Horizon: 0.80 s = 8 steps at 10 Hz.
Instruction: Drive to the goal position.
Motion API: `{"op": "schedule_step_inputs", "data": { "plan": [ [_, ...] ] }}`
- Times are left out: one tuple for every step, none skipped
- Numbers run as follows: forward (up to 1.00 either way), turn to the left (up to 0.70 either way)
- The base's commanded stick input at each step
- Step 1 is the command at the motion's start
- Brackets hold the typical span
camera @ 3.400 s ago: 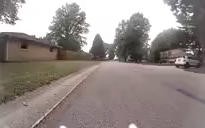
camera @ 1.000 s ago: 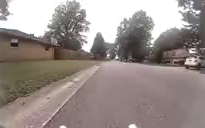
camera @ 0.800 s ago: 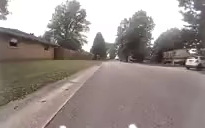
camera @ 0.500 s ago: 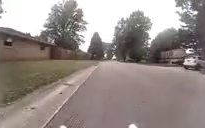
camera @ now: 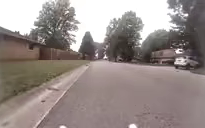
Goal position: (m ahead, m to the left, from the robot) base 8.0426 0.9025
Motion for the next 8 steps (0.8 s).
{"op": "schedule_step_inputs", "data": {
  "plan": [
    [0.7, 0.0],
    [0.7, 0.32],
    [0.7, 0.35],
    [0.7, 0.35],
    [0.7, 0.35],
    [0.7, 0.12],
    [0.7, 0.0],
    [0.7, 0.0]
  ]
}}
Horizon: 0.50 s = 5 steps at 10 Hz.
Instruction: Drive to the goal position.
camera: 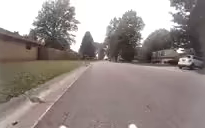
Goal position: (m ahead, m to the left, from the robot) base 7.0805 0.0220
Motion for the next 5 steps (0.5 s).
{"op": "schedule_step_inputs", "data": {
  "plan": [
    [0.7, 0.0],
    [0.7, 0.0],
    [0.7, 0.0],
    [0.7, 0.0],
    [0.7, 0.0]
  ]
}}
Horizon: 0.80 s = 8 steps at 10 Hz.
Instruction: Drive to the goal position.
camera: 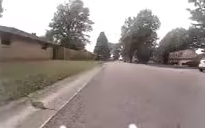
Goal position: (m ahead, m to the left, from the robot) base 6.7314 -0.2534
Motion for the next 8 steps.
{"op": "schedule_step_inputs", "data": {
  "plan": [
    [0.7, 0.0],
    [0.7, 0.0],
    [0.7, 0.0],
    [0.7, 0.0],
    [0.7, 0.0],
    [0.7, 0.0],
    [0.7, 0.0],
    [0.7, 0.0]
  ]
}}
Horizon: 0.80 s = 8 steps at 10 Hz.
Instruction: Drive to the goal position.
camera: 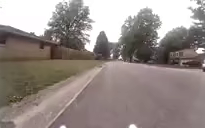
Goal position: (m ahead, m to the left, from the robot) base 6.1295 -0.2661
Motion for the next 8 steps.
{"op": "schedule_step_inputs", "data": {
  "plan": [
    [0.7, 0.0],
    [0.7, 0.0],
    [0.7, 0.0],
    [0.7, 0.0],
    [0.7, 0.0],
    [0.7, 0.0],
    [0.7, 0.0],
    [0.7, 0.0]
  ]
}}
